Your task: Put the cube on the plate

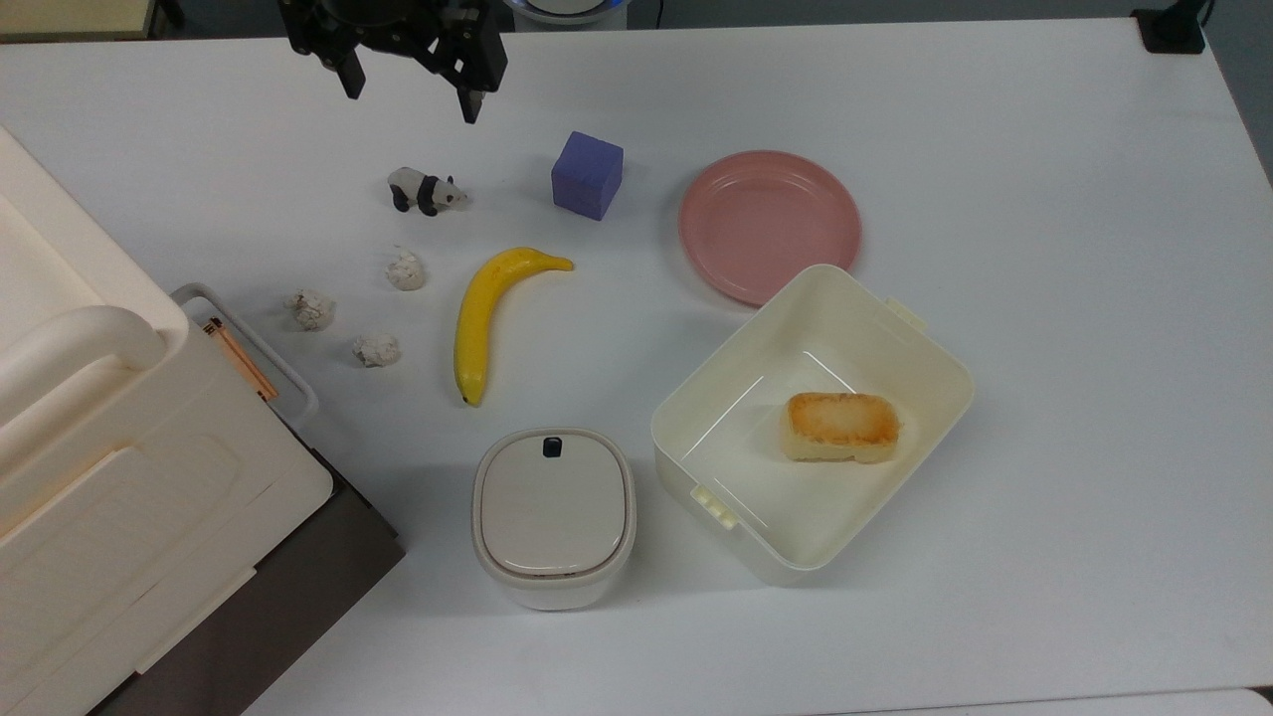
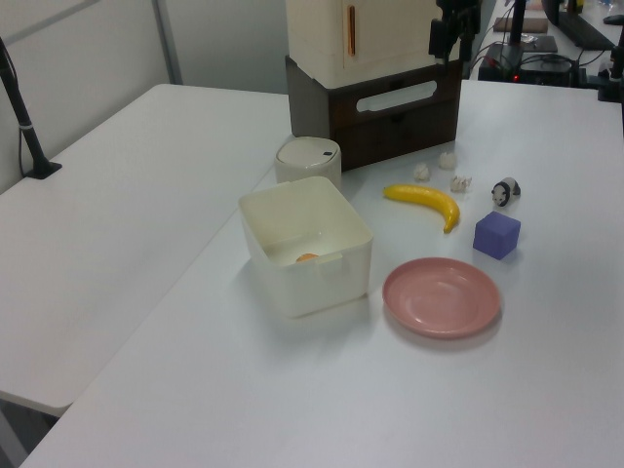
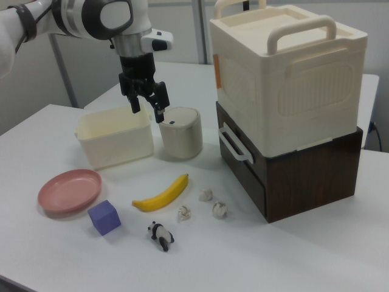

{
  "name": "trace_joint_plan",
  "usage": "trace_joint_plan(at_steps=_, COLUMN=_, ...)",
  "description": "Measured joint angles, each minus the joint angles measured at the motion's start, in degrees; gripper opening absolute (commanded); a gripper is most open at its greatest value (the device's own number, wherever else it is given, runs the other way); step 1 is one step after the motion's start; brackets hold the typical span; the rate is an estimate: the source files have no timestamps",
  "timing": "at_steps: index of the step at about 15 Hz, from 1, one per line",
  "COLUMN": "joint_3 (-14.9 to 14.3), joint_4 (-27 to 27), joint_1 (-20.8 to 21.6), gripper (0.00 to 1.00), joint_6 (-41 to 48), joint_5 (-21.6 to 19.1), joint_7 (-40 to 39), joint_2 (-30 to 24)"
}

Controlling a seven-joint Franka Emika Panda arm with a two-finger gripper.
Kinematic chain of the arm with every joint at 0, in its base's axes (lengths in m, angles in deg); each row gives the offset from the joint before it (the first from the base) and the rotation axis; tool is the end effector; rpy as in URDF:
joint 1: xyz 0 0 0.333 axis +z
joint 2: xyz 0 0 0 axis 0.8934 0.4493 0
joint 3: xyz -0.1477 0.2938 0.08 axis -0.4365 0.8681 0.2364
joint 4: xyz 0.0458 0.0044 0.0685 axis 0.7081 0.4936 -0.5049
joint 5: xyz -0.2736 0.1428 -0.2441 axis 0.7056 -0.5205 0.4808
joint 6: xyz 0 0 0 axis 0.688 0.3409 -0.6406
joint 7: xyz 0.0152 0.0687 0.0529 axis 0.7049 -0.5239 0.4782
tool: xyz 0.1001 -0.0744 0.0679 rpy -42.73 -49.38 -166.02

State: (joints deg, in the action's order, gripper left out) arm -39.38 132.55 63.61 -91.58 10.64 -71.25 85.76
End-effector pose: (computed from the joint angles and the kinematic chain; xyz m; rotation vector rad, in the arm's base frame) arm 0.6056 -0.0728 0.5782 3.1171 -0.3687 -0.0224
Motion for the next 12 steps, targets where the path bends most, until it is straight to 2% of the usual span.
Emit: trace_joint_plan(at_steps=12, joint_3=0.02, joint_4=0.66, joint_1=0.24, gripper=1.0, joint_6=0.31, joint_5=-0.07, joint_7=0.0, joint_2=0.02)
